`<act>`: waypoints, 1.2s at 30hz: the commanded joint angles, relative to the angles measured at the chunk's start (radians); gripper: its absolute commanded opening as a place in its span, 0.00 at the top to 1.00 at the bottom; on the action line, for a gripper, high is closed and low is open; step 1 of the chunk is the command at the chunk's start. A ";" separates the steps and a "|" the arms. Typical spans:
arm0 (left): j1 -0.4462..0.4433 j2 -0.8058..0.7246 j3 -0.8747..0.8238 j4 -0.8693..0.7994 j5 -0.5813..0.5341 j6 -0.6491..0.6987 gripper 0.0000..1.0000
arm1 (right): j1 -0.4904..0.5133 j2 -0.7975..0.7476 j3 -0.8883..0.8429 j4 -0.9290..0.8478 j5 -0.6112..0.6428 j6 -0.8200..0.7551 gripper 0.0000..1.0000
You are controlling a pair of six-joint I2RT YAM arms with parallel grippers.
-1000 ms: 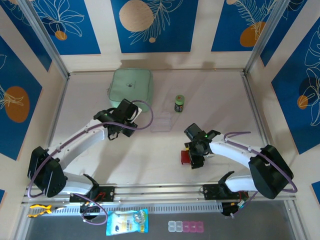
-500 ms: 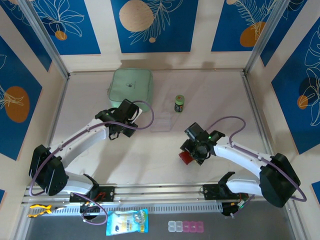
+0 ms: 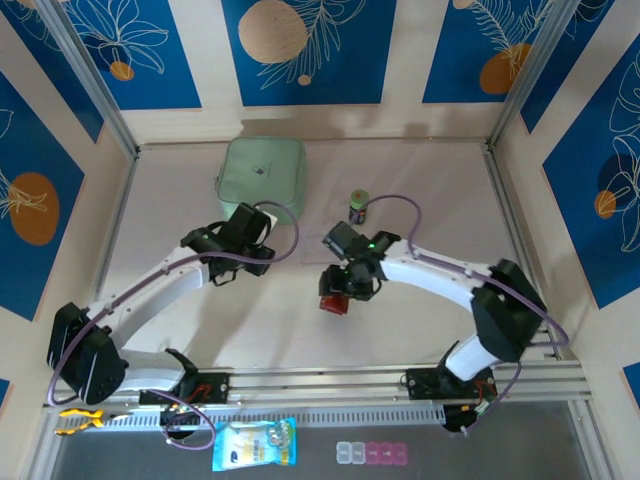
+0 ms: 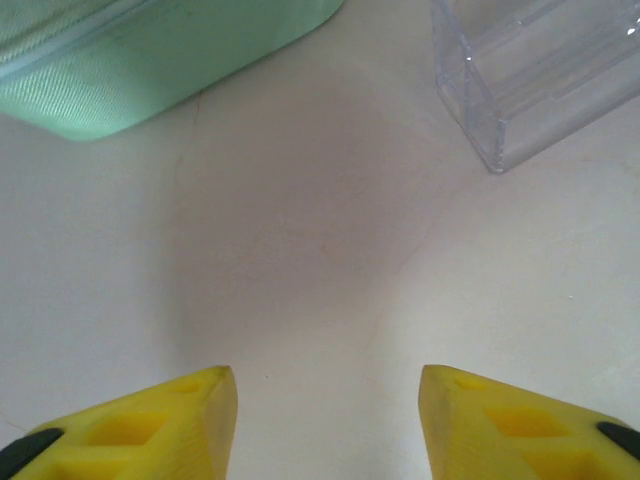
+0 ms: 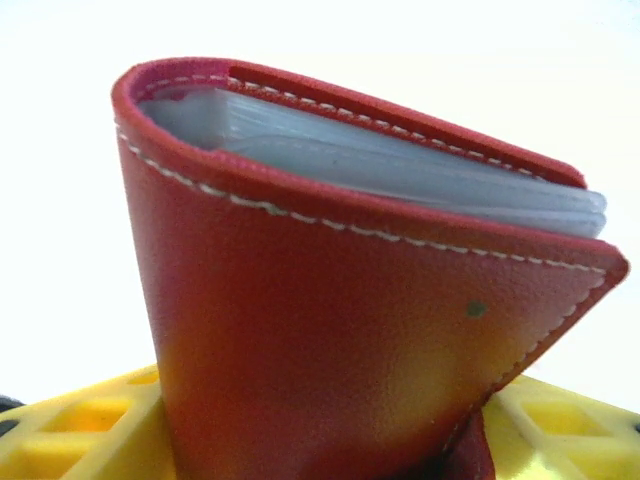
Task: Take the credit cards out of the card holder
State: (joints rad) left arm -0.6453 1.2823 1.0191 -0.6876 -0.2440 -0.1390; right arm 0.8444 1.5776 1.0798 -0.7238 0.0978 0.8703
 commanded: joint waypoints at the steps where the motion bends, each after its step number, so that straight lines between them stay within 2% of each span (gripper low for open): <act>1: 0.010 -0.065 -0.044 0.010 0.032 -0.134 0.41 | 0.053 0.101 0.110 -0.066 -0.017 -0.097 0.37; 2: 0.010 -0.085 -0.058 0.011 0.035 -0.158 0.35 | 0.067 0.145 0.150 -0.074 -0.019 -0.112 0.37; 6: 0.015 -0.158 -0.123 0.037 0.067 -0.219 0.00 | 0.095 0.264 0.259 -0.116 -0.019 -0.151 0.37; 10: 0.026 -0.189 -0.171 0.043 0.110 -0.294 0.00 | 0.094 0.327 0.315 -0.148 0.003 -0.184 0.36; 19: 0.026 -0.189 -0.244 0.097 0.207 -0.433 0.01 | 0.044 0.368 0.335 -0.167 0.009 -0.247 0.36; 24: 0.027 -0.186 -0.284 0.156 0.265 -0.484 0.06 | 0.023 0.370 0.335 -0.155 0.023 -0.246 0.35; 30: 0.026 -0.149 -0.304 0.214 0.346 -0.520 0.16 | 0.022 0.368 0.327 -0.146 -0.004 -0.242 0.28; 36: 0.027 -0.115 -0.326 0.303 0.425 -0.547 0.26 | 0.027 0.284 0.296 -0.141 0.011 -0.214 0.20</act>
State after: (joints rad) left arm -0.6281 1.1500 0.7101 -0.4480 0.1135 -0.6579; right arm 0.8646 1.9270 1.3872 -0.8551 0.1158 0.6399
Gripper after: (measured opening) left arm 0.751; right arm 0.801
